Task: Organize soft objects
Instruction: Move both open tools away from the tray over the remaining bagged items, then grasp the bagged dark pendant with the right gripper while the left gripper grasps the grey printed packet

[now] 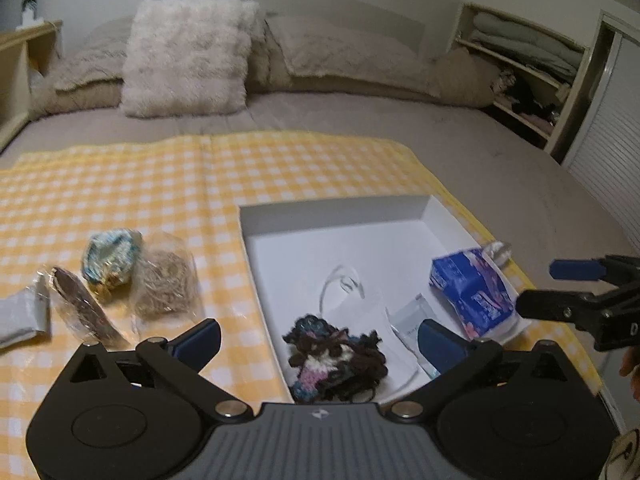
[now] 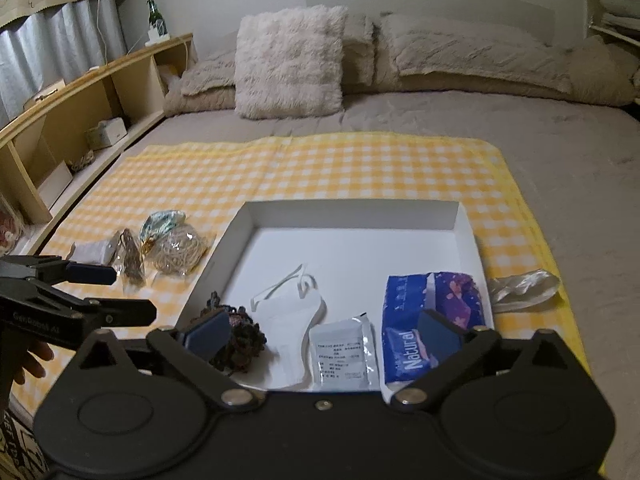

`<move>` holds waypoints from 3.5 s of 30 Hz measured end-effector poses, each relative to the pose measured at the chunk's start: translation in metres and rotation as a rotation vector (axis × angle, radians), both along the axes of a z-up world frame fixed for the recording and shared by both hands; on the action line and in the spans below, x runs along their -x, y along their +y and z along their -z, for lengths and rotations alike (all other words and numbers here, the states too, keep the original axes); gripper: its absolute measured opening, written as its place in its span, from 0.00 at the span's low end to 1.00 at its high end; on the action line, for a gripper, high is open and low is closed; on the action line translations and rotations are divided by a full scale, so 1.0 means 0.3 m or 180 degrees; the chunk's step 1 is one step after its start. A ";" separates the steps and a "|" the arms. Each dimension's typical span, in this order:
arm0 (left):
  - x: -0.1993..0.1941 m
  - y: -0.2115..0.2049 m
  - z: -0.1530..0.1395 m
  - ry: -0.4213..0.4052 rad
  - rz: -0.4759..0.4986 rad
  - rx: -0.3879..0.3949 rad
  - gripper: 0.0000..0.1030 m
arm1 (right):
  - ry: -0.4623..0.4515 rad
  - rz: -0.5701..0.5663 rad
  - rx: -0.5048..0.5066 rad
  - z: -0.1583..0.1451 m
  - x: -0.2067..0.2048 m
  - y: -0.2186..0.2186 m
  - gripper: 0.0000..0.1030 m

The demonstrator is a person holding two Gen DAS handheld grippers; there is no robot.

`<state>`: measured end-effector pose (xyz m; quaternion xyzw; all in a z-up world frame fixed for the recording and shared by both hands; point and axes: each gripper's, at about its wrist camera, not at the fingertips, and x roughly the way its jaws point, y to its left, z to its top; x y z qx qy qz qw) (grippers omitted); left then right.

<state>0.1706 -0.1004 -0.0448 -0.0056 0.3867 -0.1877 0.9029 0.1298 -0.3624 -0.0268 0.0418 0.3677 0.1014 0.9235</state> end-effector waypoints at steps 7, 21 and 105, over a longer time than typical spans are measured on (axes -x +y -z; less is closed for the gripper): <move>0.013 0.023 -0.033 -0.0133 -0.0131 -0.0053 1.00 | -0.0153 0.0009 -0.0001 -0.017 0.031 0.008 1.00; -0.014 0.143 -0.072 -0.0246 -0.0465 -0.0088 1.00 | -0.0323 0.0015 -0.0038 -0.058 -0.023 0.080 1.00; -0.376 0.774 0.248 0.0822 -0.0553 -0.0905 0.91 | 0.0877 -0.1398 -0.0608 0.355 -0.697 1.065 0.50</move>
